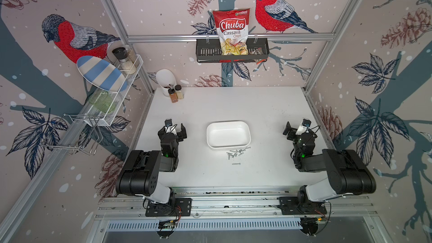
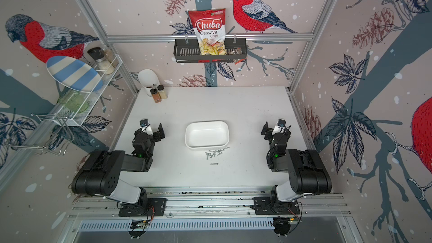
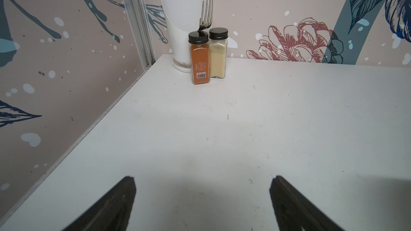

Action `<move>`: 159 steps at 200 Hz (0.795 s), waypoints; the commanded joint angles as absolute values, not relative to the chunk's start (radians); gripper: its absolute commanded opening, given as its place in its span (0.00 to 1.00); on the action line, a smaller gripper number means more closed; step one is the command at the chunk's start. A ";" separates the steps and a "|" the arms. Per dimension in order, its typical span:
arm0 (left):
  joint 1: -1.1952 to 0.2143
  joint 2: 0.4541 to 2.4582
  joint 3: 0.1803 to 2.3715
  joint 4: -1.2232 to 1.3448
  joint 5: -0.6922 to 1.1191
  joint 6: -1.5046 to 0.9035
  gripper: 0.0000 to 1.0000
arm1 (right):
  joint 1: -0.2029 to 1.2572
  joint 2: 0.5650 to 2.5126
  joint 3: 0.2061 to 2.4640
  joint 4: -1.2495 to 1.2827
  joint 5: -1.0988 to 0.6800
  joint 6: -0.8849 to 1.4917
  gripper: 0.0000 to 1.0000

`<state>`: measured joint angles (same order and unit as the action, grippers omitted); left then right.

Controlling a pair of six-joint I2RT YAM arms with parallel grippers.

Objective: Put the screws on the desktop into the storage box
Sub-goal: Pick up the screw from the center of the board.

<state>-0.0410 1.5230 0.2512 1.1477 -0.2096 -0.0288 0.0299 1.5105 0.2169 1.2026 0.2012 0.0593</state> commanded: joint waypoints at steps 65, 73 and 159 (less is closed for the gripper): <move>-0.042 1.523 0.256 1.203 -0.215 -0.034 0.98 | 0.030 1.506 0.219 1.240 0.210 0.080 1.00; -0.043 1.523 0.255 1.203 -0.214 -0.034 0.98 | 0.030 1.506 0.218 1.241 0.211 0.079 1.00; -0.065 1.381 0.297 1.030 -0.217 -0.004 0.95 | 0.054 1.345 0.294 0.960 0.024 -0.026 1.00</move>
